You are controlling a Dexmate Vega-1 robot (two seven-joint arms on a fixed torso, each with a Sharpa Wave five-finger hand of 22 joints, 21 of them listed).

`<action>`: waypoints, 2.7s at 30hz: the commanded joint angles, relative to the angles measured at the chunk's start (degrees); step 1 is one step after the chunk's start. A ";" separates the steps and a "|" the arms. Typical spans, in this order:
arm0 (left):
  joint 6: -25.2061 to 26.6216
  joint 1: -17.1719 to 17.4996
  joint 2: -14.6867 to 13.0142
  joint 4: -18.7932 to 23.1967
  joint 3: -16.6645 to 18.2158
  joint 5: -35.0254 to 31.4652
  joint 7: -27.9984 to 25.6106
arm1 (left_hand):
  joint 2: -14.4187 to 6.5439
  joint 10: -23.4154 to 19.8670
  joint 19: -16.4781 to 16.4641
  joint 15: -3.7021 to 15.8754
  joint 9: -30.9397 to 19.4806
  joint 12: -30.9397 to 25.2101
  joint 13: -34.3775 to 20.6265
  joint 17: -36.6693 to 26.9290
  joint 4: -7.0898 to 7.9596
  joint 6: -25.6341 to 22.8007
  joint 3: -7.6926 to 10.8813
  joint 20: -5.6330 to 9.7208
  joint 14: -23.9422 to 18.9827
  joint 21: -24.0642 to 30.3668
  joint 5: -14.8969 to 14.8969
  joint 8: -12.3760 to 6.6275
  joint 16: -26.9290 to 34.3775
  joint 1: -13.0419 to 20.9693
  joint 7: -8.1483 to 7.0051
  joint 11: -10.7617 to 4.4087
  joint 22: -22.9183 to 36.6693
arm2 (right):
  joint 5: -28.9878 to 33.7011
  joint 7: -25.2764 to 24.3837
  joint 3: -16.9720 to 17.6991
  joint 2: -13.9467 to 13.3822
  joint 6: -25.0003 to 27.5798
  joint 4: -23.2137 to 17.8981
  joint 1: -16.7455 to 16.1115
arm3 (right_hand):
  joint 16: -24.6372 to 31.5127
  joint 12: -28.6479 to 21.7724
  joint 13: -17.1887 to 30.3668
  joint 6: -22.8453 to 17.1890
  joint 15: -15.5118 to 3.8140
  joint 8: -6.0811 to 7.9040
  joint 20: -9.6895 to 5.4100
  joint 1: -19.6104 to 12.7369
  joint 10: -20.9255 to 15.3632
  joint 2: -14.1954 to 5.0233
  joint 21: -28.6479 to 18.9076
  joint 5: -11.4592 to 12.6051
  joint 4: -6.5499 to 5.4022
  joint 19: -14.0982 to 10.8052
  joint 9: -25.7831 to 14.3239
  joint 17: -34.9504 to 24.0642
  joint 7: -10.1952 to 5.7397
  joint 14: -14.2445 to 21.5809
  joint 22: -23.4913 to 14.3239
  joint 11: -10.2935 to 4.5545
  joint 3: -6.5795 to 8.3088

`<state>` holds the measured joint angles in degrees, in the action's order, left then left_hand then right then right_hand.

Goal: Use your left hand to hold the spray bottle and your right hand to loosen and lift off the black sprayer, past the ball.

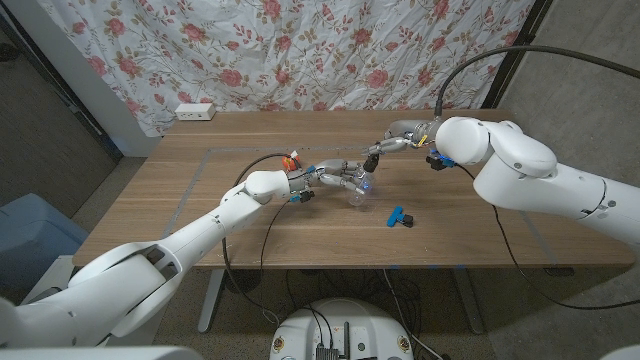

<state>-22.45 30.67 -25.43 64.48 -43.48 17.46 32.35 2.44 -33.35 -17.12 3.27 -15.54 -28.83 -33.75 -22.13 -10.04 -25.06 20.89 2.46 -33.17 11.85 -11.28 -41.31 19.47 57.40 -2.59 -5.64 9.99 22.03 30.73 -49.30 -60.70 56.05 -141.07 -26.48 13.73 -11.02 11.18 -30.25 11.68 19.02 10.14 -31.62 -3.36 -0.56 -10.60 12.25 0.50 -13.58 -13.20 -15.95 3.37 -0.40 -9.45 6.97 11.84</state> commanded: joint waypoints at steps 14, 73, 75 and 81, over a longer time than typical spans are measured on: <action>-0.12 -0.25 0.15 -0.08 -0.22 0.06 0.57 | -8.63 -3.68 -0.53 7.26 -0.04 0.16 -0.54 -0.19 0.60 -1.16 0.90 2.18 -0.49 -0.14 -0.40 -5.01 -0.31 -0.24 -1.04 -3.76 0.21 | 0.09 3.90 1.61 -0.29 -1.54 -0.36 -0.12 | -0.55 -0.24 0.19 2.60 -0.14 -1.50 -0.03 -6.17 1.35 -0.80 -0.12 1.82 5.38 0.00 -0.60 0.47 -1.57 0.28 -0.18 -0.23 3.01; 1.37 -0.66 0.67 -0.37 -0.65 0.23 0.87 | -8.17 -4.73 -0.65 6.72 0.65 0.79 -0.58 -0.64 -0.14 -1.99 0.93 2.56 -0.77 -0.11 -0.35 -6.05 -0.48 0.27 -0.27 -2.38 0.21 | -19.34 -13.20 15.25 -2.17 -10.68 2.71 -11.03 | 0.88 -1.28 0.19 -7.26 -7.29 3.00 -6.60 -28.16 -2.42 -6.25 -0.39 5.05 10.41 -1.54 -2.92 0.50 -16.07 2.64 -0.12 -8.32 12.77; 1.26 -0.79 0.80 -0.65 -0.68 0.23 0.96 | -8.12 -4.75 -0.66 6.68 0.67 0.79 -0.60 -0.63 -0.13 -1.96 0.92 2.54 -0.80 -0.11 -0.35 -6.04 -0.49 0.27 -0.17 -2.35 0.21 | -19.50 -14.17 15.45 -2.12 -10.98 2.78 -11.41 | 1.14 -1.41 0.20 -8.72 -7.83 3.70 -6.84 -29.65 -3.14 -6.33 -0.39 5.01 10.41 -1.68 -3.12 0.38 -16.08 2.99 -0.13 -8.84 13.09; 1.01 -1.09 1.16 -1.32 -0.78 0.28 1.25 | -8.10 -4.82 -0.66 6.68 0.77 0.89 -0.51 -0.74 -0.08 -2.06 0.89 2.50 -0.76 -0.10 -0.35 -6.10 -0.47 0.43 -0.02 -2.30 0.21 | -20.59 -16.60 16.53 -2.20 -12.42 3.09 -12.78 | 1.68 -1.62 0.18 -12.67 -8.65 5.35 -7.31 -32.33 -4.70 -6.30 -0.44 4.82 10.27 -2.16 -3.28 0.05 -16.03 3.63 -0.14 -10.07 13.31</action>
<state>-21.13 30.12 -24.79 64.20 -44.10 17.62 33.15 2.44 -34.19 -17.12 3.28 -14.68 -27.88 -34.09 -22.74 -10.45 -25.62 21.30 2.46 -33.59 11.85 -11.28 -41.31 18.85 57.39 -2.03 -4.81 9.99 3.78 18.28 -34.66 -63.03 45.91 -138.87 -37.06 15.00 -12.36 11.20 -41.33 3.46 23.63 3.46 -62.87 -7.07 -6.91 -10.66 17.06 10.82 -15.55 -16.38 -15.58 -12.69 2.87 -9.45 -2.90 24.69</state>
